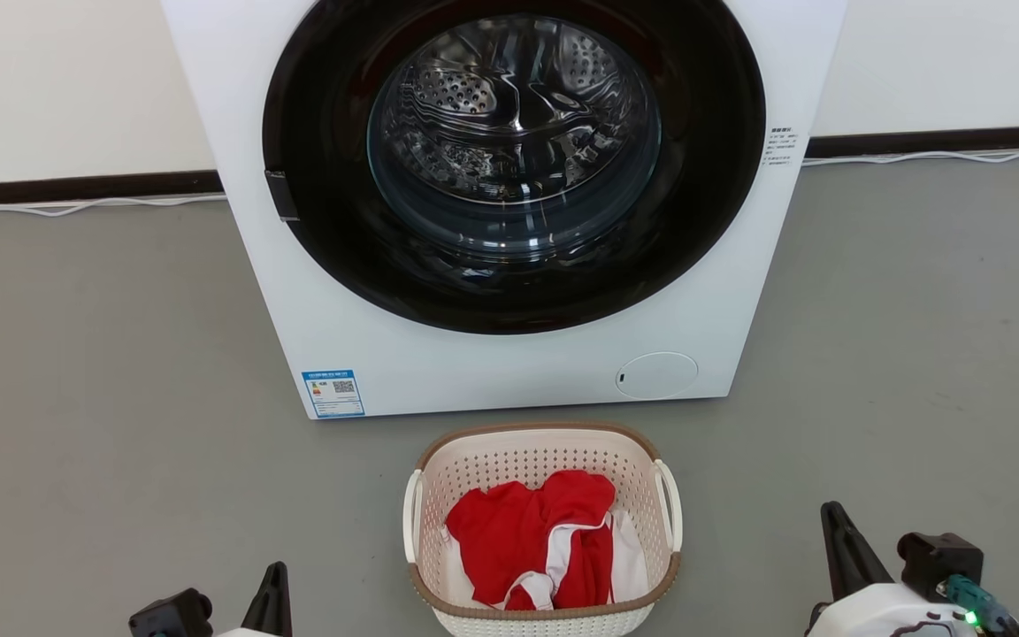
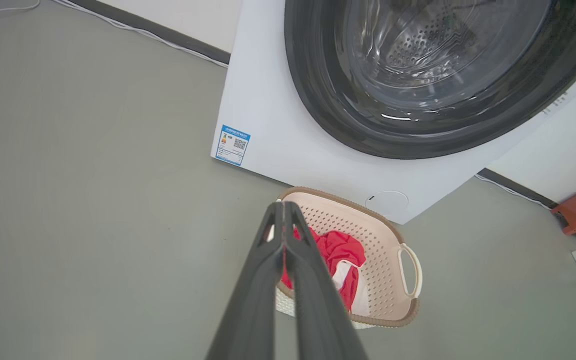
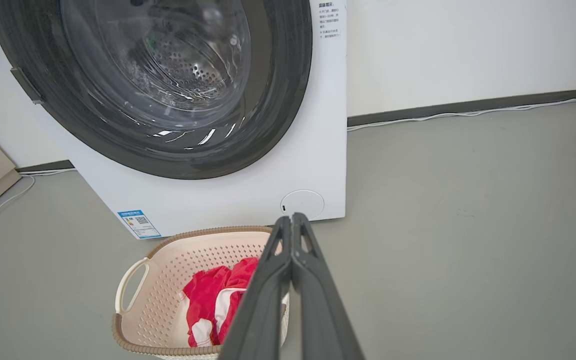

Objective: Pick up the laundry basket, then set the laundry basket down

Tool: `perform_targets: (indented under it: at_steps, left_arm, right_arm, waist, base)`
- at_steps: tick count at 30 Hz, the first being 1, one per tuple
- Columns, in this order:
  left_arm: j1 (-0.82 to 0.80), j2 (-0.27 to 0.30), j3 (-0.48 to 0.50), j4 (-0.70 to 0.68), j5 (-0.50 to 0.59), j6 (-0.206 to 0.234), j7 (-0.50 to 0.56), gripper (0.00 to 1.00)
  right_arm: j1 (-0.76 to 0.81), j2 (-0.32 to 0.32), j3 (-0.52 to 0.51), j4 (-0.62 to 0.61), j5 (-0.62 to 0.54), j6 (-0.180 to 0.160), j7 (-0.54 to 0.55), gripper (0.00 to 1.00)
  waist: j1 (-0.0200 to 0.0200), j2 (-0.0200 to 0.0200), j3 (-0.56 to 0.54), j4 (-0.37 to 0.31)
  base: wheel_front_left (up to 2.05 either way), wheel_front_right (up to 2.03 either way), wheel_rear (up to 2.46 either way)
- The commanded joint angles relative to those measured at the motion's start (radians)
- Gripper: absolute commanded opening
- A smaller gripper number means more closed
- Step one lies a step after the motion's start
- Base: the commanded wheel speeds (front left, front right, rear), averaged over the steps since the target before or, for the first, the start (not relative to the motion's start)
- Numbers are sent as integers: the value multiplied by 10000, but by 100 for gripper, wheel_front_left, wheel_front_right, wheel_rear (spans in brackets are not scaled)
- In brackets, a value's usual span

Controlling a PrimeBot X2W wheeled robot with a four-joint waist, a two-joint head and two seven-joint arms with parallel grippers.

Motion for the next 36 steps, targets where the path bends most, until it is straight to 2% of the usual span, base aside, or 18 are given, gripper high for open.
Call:
perform_targets:
  at_steps: [1,4,36]
  left_arm:
    - [-374,71,95,-328,-302,-79,41,0]
    - [-386,70,134,-431,-686,-116,145,0]
    - [-487,62,509,-1192,-3653,-395,1023,0]
  right_arm:
    - [-373,-72,-35,-322,375,5,79,0]
    - [-340,-74,3,-462,906,8,157,0]
    - [-229,-91,23,-1353,4924,25,1006,0]
  waist:
    - [5,-1,14,4]
    - [-5,-1,47,12]
    - [-5,-1,178,78]
  base:
    - [0,0,0]
    - [0,0,0]
    - [0,0,0]
